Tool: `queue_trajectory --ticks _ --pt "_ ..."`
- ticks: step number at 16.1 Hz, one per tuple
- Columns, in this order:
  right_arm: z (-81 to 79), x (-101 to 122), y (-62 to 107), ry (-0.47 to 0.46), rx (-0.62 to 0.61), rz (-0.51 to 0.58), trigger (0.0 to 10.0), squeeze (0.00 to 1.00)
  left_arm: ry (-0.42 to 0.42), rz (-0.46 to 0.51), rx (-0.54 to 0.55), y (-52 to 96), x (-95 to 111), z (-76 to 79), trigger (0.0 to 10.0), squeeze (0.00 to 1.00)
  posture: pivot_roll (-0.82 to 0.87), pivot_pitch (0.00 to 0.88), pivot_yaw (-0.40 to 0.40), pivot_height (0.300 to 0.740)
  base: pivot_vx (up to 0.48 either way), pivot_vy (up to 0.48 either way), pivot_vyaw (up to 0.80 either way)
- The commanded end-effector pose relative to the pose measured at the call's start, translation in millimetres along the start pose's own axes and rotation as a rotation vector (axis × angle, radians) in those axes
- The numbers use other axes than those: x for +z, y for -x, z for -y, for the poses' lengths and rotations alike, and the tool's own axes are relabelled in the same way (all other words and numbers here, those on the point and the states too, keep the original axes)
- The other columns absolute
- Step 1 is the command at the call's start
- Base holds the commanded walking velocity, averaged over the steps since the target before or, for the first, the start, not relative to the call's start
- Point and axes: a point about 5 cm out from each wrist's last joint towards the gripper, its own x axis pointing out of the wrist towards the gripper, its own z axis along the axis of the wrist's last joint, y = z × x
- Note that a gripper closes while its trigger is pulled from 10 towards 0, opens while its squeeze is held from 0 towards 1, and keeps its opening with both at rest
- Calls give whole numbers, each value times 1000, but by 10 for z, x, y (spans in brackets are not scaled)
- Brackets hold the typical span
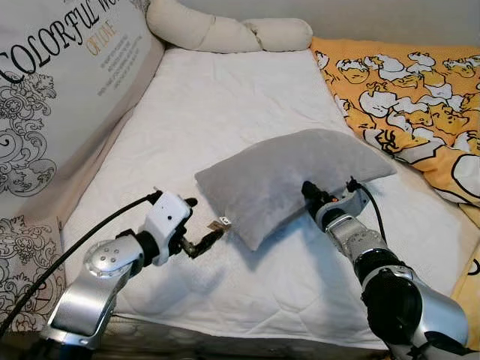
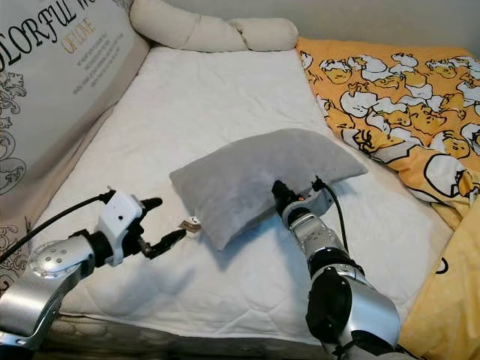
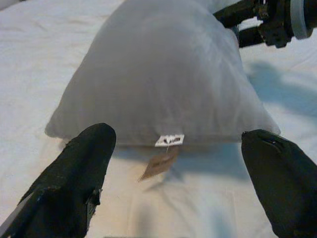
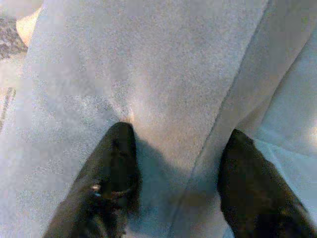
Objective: Clean up the room
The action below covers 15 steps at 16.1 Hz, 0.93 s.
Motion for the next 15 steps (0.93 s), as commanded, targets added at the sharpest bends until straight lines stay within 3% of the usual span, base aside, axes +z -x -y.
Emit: queue_trajectory --ticks 1,7,10,11,13,15 --pt "-31 -2 -11 40 2 -15 0 0 -7 -1 -17 17 13 19 10000 0 115 0 -20 740 0 0 0" --pt "-225 90 -57 67 42 2 0 0 20 5 47 34 -12 20 10000 0 121 0 -31 740 0 0 0" --pt "-556 251 -104 72 129 32 0 0 30 -3 142 89 -71 -21 10000 0 127 0 -40 740 0 0 0" --pt "-787 299 -126 129 185 22 0 0 39 36 256 91 -23 -132 10000 0 132 0 -44 740 0 0 0" --pt "-959 311 -135 138 233 13 0 0 18 56 371 87 39 -273 10000 0 129 0 -40 740 0 0 0" --pt "-1379 327 -119 160 389 -15 0 0 43 87 667 234 100 -638 10000 0 124 0 -35 740 0 0 0"
